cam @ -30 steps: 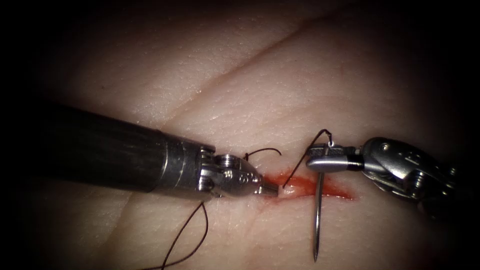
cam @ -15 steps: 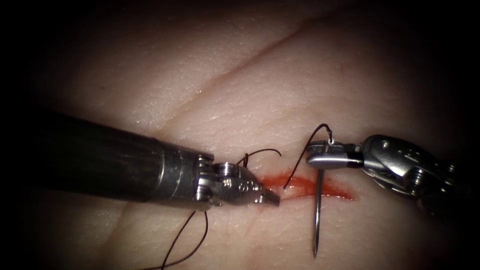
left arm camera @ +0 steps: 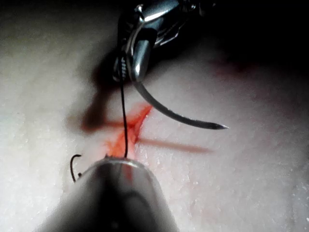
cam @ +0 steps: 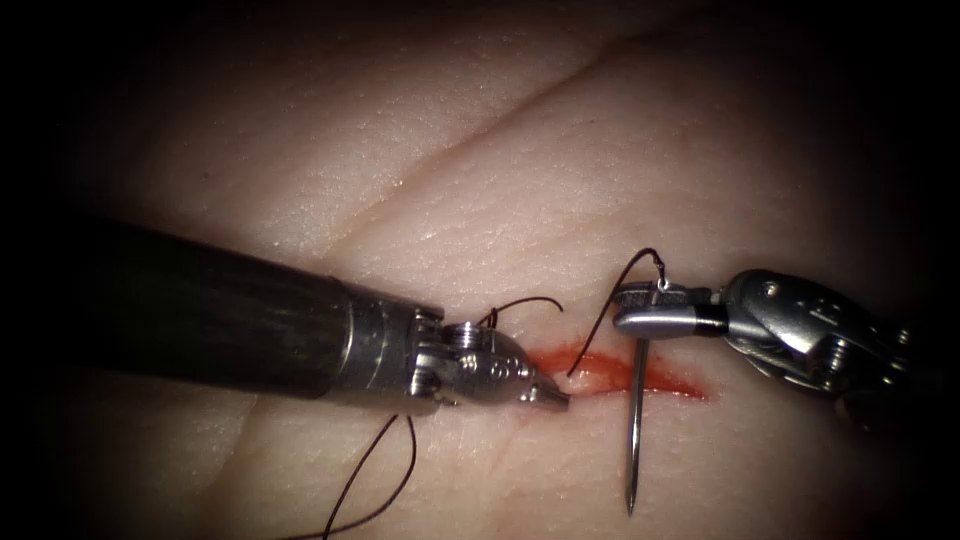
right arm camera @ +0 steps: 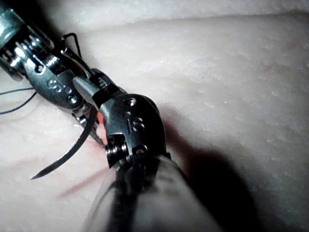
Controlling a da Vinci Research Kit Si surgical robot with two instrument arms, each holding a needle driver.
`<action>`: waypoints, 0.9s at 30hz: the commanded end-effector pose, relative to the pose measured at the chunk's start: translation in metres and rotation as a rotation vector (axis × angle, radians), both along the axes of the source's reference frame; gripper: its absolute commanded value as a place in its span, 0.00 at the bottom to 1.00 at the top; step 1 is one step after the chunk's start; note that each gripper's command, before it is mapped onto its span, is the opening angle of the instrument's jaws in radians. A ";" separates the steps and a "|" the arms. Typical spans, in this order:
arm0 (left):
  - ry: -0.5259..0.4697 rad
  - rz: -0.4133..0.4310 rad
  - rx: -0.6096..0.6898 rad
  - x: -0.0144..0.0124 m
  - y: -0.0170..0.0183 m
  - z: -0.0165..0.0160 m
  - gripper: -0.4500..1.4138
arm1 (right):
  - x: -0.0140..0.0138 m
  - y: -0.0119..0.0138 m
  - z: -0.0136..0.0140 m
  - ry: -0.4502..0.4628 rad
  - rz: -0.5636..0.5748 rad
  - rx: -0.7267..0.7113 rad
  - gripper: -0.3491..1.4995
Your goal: Wound Closure
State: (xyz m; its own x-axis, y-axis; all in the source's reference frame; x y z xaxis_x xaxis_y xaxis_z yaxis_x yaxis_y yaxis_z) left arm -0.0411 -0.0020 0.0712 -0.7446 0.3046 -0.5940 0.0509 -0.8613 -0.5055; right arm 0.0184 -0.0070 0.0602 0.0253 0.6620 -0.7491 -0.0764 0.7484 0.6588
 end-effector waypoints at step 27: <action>0.234 0.159 0.074 -0.0004 -0.0012 0.0062 0.11 | 0.0022 0.0004 0.0009 0.049 0.014 -0.135 0.00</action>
